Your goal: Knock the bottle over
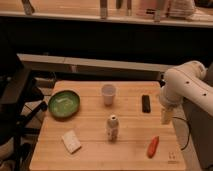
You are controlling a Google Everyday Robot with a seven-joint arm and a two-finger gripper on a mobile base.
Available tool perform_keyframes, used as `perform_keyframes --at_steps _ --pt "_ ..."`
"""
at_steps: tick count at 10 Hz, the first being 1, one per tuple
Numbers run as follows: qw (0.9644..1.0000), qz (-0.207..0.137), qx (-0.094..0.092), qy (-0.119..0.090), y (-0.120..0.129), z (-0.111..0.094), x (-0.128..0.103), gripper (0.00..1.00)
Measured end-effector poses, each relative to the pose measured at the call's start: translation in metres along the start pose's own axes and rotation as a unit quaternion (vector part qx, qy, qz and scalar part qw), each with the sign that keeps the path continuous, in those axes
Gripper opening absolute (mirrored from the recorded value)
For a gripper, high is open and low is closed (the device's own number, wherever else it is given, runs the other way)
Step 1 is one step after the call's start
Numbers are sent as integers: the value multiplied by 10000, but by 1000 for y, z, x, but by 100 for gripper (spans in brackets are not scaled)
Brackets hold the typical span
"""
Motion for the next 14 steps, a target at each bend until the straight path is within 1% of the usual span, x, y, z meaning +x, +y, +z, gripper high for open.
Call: perform_keyframes --at_steps 1,4,7,8,10,13,14 --pt "10000 -49 -5 24 2 0 -2 80" --pt "9995 -315 8 36 12 2 -30 80" --pt "9992 -403 6 75 17 2 -30 80" --pt "9982 -604 5 56 17 3 -45 80" --pt "9976 -693 7 54 19 4 -57 80" --pt "9971 -759 16 63 22 5 -56 80" --pt "9966 -821 22 48 22 5 -62 80"
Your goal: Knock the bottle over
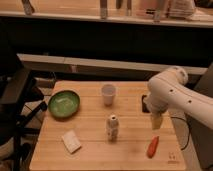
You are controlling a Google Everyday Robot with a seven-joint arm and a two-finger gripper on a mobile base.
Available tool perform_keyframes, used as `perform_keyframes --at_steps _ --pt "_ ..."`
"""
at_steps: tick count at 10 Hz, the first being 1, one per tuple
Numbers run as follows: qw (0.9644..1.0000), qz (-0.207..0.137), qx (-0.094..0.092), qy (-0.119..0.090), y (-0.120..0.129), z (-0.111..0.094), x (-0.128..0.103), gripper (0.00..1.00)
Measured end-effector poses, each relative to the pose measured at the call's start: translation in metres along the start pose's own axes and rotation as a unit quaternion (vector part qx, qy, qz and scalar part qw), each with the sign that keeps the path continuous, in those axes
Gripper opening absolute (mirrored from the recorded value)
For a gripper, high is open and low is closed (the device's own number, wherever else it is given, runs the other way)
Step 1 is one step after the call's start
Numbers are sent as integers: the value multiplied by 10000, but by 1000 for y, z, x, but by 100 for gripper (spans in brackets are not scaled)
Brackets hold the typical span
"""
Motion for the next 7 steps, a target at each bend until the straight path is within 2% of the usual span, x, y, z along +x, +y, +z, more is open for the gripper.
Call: perform_keyframes --at_steps 7 --pt "9998 -216 26 -23 0 2 -18 80"
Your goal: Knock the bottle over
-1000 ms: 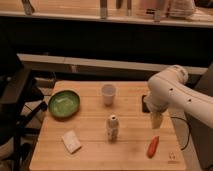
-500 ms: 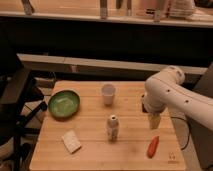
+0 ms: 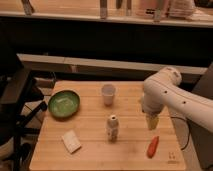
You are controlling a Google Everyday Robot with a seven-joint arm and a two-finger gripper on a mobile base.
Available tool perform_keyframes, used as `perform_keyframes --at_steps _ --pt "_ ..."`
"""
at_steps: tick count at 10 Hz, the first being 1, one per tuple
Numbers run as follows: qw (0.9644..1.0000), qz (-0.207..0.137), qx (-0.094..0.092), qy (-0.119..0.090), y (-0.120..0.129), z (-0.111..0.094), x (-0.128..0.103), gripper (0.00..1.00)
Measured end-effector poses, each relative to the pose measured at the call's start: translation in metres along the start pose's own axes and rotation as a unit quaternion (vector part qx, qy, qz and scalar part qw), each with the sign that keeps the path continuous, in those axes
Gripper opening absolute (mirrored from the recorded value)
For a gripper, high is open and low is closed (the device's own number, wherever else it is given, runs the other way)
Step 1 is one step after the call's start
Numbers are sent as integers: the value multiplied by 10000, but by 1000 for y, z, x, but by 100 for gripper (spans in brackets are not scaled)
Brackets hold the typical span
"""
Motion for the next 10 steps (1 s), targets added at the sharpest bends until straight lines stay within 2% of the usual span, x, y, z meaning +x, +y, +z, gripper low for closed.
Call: perform_keyframes --at_steps 1,3,5,7,9,10 --pt "10000 -29 8 -9 -1 0 -2 78" --pt "10000 -49 20 -8 -1 0 -2 68" --pt "10000 -89 25 -15 -3 0 -6 66" --pt "9999 -116 34 -23 -5 0 -10 58" --pt "9999 -114 43 -40 -6 0 -10 45" --pt "9999 -134 40 -43 -5 1 -8 34"
